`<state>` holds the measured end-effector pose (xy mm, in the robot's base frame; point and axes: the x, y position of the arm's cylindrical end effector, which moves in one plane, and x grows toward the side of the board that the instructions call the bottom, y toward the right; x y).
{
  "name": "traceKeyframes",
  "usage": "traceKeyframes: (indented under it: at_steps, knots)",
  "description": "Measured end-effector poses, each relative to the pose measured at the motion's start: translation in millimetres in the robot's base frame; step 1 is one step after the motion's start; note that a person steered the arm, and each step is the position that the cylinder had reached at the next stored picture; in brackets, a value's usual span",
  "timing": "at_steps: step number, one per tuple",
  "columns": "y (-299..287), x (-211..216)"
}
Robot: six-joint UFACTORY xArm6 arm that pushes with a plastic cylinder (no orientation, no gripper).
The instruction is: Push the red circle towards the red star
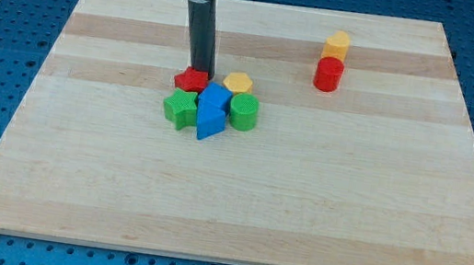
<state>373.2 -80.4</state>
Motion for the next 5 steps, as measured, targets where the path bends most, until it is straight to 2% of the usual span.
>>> traceKeyframes:
  at_steps: [2, 3, 5]
  knots:
    - [-12.1, -6.1]
    - [27.7, -40.0]
    - [228.4, -49.0]
